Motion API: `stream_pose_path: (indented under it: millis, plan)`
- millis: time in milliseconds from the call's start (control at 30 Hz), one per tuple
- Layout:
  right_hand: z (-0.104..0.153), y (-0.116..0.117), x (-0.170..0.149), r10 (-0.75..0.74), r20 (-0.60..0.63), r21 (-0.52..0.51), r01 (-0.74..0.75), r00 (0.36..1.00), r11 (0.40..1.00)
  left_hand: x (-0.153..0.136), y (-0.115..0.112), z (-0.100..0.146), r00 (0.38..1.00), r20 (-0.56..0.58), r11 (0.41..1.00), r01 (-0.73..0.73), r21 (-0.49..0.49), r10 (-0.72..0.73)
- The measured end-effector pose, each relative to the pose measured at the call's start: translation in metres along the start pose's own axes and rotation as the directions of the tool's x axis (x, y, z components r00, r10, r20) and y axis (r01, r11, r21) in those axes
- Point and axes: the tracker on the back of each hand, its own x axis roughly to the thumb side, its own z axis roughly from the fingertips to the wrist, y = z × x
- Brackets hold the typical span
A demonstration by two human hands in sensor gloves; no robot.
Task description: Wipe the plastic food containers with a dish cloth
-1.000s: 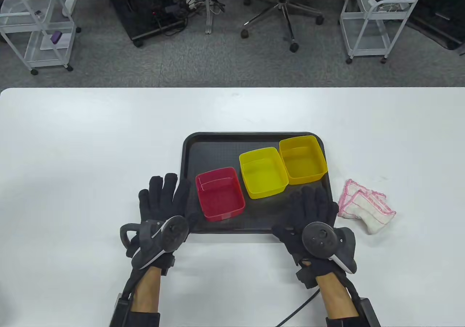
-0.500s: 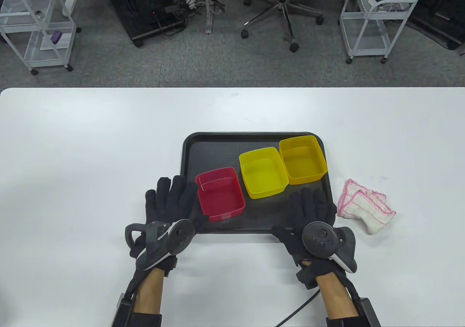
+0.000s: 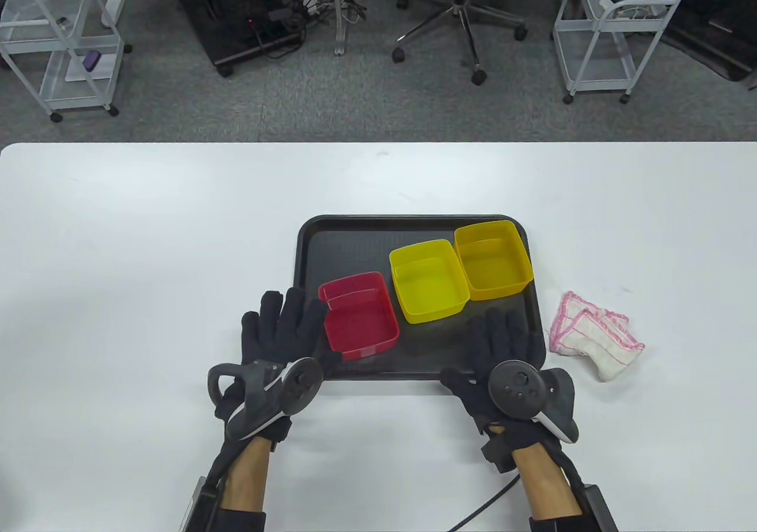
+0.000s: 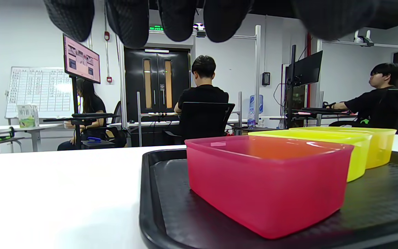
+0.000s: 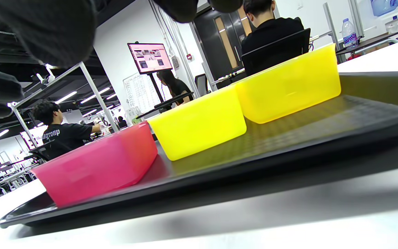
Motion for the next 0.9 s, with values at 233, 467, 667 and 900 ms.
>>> stream_pose_path:
  millis: [233,467,667,900]
  plan:
    - [-0.001,0.002,0.002,0.011,-0.001,0.015,-0.011,1.000,1.000,0.007,0.000,-0.002,1.000,0.025,1.000,0.002,0.000,-0.002]
    - [-0.002,0.004,0.001,0.003,-0.011,0.032,-0.002,1.000,0.999,0.017,-0.008,-0.013,1.000,0.024,0.998,-0.011,-0.059,0.013]
    - [-0.004,0.005,0.001,0.000,-0.016,0.046,0.000,1.000,0.999,0.041,-0.023,-0.029,0.987,0.104,0.982,0.132,-0.134,-0.119]
    - [-0.005,0.010,0.001,0.008,-0.026,0.078,-0.006,1.000,0.997,0.050,-0.047,-0.041,0.977,0.117,0.933,0.204,-0.296,-0.177]
